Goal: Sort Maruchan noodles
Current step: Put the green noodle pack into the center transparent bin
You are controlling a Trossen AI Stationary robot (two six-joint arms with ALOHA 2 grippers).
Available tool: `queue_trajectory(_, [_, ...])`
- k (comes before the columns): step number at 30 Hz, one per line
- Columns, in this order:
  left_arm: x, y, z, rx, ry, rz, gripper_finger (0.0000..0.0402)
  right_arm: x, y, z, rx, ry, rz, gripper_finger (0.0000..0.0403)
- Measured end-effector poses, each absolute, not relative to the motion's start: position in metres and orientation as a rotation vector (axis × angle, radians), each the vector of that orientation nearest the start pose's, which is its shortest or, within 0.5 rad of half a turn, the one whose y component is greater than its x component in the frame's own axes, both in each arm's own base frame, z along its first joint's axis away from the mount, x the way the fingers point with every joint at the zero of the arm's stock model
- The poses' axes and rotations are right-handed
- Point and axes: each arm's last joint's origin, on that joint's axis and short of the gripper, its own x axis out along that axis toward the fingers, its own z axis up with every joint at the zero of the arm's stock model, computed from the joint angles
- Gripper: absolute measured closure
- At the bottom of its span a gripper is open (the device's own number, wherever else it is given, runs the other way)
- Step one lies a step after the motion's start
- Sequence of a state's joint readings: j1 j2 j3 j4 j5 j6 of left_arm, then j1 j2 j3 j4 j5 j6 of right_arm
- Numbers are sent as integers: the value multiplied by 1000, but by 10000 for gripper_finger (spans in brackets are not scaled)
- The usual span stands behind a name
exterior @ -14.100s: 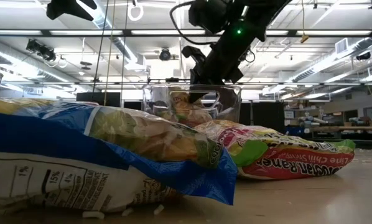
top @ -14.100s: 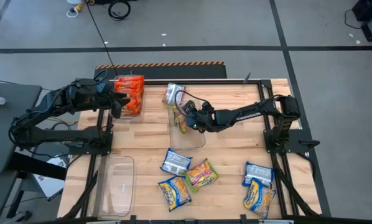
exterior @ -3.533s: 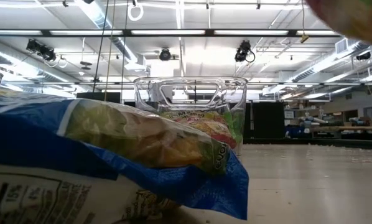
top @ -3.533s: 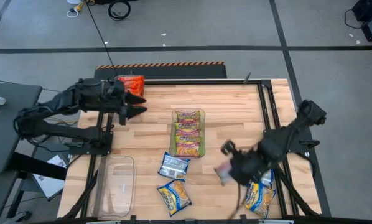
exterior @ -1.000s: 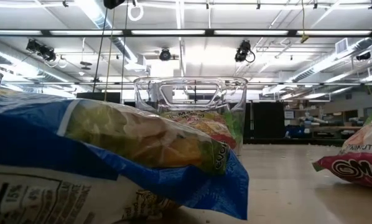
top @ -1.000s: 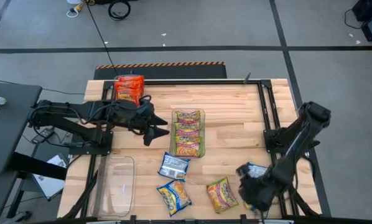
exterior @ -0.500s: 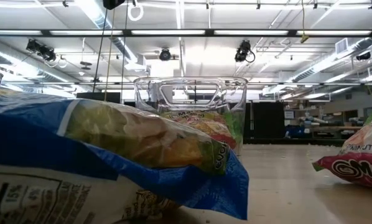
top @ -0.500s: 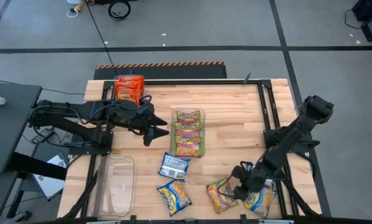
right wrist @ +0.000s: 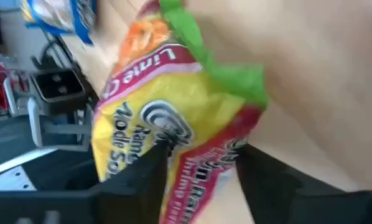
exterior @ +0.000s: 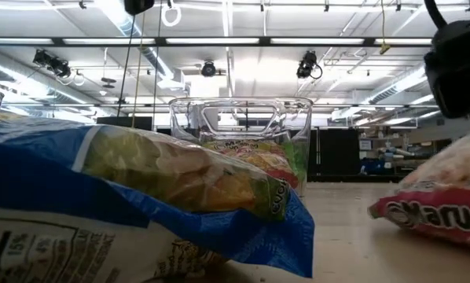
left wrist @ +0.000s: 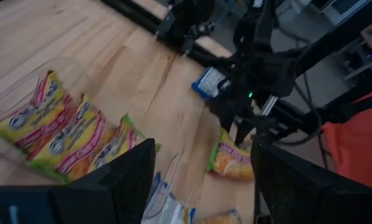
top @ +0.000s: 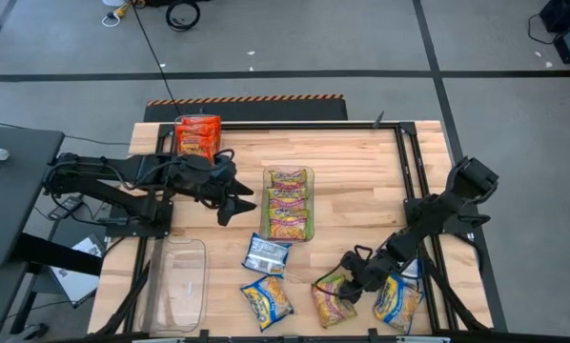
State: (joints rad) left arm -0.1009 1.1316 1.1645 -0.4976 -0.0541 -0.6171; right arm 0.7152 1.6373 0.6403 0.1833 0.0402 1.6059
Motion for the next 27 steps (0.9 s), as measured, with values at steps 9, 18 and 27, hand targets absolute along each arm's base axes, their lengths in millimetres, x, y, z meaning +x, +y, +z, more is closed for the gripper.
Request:
queue_trajectory(9, [233, -22, 363, -565, 515, 112, 134, 229, 175, 143, 1023, 914, -71, 391])
queue_trajectory(18, [231, -23, 363, -571, 531, 85, 134, 259, 156, 259, 499, 1039, 80, 398])
queue_trajectory(27, [222, -21, 369, -553, 508, 71, 134, 293, 79, 354, 81, 976, 56, 400])
